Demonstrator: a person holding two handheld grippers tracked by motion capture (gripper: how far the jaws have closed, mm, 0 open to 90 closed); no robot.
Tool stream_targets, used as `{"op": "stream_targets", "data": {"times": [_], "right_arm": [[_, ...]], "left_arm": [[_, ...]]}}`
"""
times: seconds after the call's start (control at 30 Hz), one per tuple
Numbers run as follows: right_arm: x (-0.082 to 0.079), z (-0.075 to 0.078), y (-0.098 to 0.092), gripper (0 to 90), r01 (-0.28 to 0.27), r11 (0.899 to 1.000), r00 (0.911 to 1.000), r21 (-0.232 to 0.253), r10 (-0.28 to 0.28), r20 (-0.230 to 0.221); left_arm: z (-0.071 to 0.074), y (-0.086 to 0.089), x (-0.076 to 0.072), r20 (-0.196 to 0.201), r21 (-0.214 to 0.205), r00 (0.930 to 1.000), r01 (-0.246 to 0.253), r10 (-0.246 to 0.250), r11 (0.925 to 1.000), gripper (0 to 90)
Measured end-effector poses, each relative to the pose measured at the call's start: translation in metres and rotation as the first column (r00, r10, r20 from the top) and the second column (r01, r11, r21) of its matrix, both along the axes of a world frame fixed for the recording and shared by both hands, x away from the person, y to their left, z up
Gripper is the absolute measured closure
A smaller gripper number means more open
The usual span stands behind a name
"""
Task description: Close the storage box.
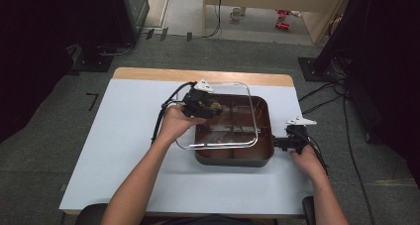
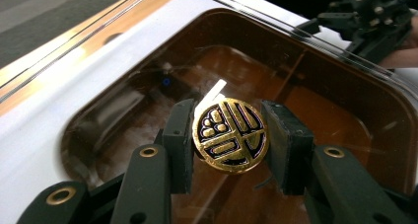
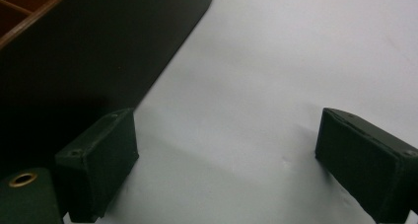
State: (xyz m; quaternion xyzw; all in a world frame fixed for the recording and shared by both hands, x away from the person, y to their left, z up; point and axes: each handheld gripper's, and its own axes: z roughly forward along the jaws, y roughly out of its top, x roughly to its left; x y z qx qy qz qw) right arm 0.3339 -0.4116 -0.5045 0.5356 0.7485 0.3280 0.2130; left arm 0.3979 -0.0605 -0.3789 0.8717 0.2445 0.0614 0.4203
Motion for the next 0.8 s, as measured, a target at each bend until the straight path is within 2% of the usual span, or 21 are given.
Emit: {"op": "stream_targets", "data": {"times": [0.13, 0.27, 0.47, 0.63, 0.73, 0.8], "right_arm": [[0.0, 0.0, 0.0, 8.5, 0.0, 1.0, 1.0, 0.0, 0.0, 0.0], [0.0, 0.0, 0.0, 8.5, -0.001, 1.0, 1.0, -0.001, 0.001, 0.0], [0.0, 0.0, 0.0, 8.5, 0.0, 1.0, 1.0, 0.0, 0.0, -0.001], [0.0, 0.0, 0.0, 8.5, 0.0, 1.0, 1.0, 0.0, 0.0, -0.002], [0.0, 0.0, 0.0, 8.5, 0.0, 1.0, 1.0, 0.0, 0.0, -0.002], [0.0, 0.0, 0.0, 8.4, 0.0, 1.0, 1.0, 0.0, 0.0, -0.002]], "left_arm": [[-0.006, -0.02, -0.001, -0.004, 0.027, 0.9998, 0.02, -0.02, 0.9994, 59.5], [-0.016, -0.039, -0.002, -0.035, 0.047, 0.9989, 0.034, -0.032, 0.9983, 59.5], [-0.032, -0.062, -0.001, -0.051, 0.092, 0.9985, 0.025, -0.02, 0.9955, 59.5], [-0.039, -0.066, -0.001, -0.046, 0.096, 0.9983, 0.038, -0.034, 0.9946, 59.5], [-0.039, -0.065, 0.002, -0.063, 0.084, 0.9953, 0.079, -0.073, 0.9934, 59.5], [-0.039, -0.064, 0.002, -0.071, 0.08, 0.9945, 0.083, -0.078, 0.9933, 59.4]]}}
